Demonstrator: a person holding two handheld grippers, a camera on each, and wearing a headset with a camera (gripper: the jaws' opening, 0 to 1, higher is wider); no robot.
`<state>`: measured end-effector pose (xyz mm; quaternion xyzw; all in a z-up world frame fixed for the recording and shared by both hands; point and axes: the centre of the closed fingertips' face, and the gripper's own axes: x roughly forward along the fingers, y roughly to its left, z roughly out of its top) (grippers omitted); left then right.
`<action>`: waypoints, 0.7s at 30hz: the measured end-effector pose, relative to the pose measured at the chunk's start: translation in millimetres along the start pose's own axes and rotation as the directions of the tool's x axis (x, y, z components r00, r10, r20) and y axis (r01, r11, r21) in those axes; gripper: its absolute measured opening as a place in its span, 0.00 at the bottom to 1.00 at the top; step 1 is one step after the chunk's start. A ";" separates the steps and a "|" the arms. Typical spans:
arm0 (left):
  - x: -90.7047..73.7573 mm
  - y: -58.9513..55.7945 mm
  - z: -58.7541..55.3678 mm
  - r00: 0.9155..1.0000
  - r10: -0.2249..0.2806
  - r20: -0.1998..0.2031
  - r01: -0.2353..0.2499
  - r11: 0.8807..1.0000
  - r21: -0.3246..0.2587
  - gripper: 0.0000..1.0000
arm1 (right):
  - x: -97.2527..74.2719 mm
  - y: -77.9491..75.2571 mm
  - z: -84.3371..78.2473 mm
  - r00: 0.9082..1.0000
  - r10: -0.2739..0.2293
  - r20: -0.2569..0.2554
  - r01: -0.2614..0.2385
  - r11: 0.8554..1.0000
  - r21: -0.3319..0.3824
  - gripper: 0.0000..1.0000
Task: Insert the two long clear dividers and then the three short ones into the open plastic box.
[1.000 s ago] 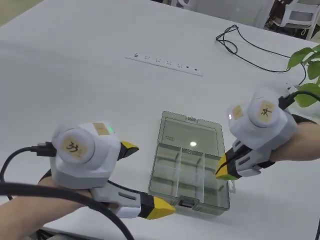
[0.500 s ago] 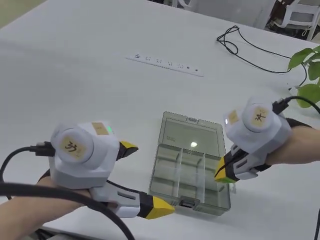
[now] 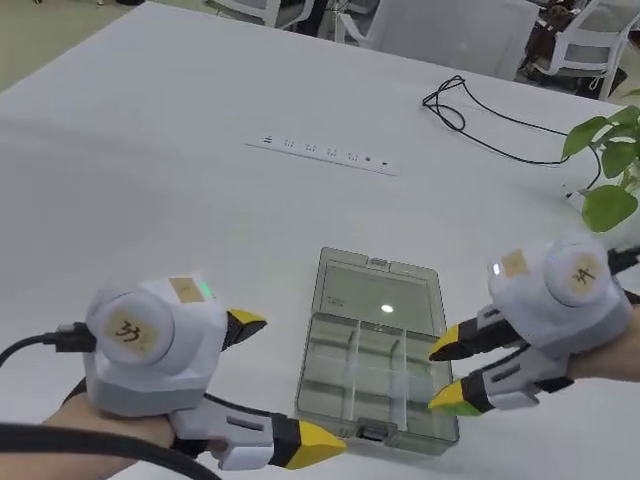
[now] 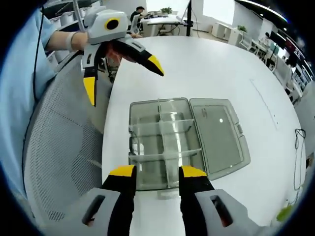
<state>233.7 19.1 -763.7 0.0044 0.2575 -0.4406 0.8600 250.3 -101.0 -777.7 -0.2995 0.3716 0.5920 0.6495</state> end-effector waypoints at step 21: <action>-27.0 15.6 -14.2 0.973 0.227 -0.036 -0.223 0.971 0.092 0.99 | -56.7 14.3 -49.2 0.691 -0.680 0.243 0.487 0.687 0.539 1.00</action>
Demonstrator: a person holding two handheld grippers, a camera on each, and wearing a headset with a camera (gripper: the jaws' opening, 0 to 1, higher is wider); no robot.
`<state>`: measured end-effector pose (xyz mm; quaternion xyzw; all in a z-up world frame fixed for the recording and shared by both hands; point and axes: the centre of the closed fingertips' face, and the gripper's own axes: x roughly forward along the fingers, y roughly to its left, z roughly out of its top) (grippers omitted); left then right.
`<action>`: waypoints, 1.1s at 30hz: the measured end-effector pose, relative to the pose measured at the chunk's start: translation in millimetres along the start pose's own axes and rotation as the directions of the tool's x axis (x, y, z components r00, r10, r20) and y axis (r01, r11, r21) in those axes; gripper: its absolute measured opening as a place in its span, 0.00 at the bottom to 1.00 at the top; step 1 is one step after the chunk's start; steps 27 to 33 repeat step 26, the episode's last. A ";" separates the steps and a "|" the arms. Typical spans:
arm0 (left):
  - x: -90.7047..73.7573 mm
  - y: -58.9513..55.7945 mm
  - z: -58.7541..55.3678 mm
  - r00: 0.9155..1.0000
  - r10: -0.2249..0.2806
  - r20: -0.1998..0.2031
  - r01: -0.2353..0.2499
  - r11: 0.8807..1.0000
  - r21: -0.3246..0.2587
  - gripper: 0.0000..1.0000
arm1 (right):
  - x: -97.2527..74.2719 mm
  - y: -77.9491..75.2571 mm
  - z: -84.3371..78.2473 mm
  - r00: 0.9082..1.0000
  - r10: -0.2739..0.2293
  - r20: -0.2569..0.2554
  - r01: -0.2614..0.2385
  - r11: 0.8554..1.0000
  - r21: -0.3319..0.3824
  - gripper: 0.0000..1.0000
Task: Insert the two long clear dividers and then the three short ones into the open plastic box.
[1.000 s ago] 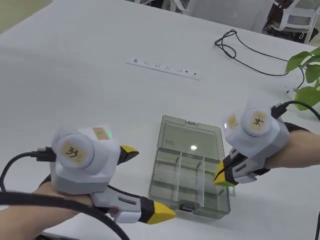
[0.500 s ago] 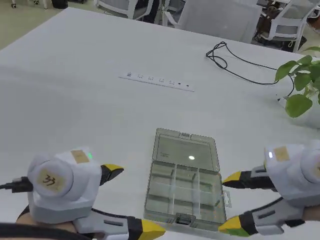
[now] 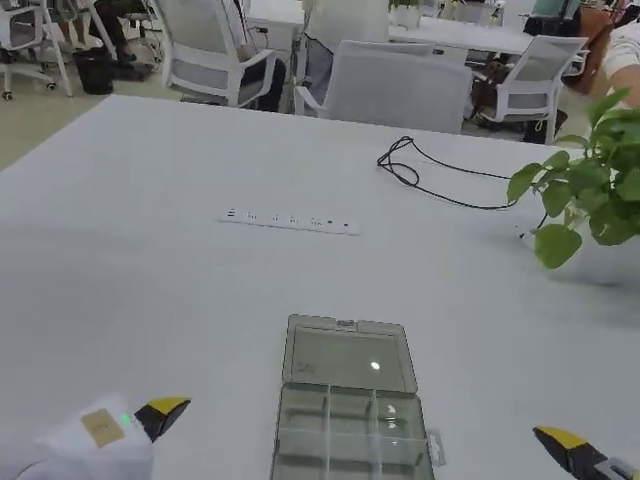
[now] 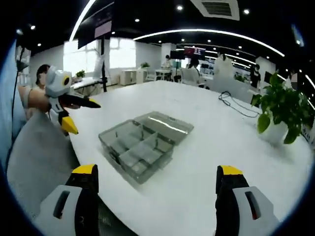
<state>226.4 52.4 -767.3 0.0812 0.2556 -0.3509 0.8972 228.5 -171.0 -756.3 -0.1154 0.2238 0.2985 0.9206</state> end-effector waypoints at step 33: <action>-9.5 26.9 14.3 0.982 0.149 0.112 -0.150 0.989 0.000 0.94 | 5.7 6.0 -0.1 1.000 0.002 0.005 -0.002 0.993 -0.117 0.98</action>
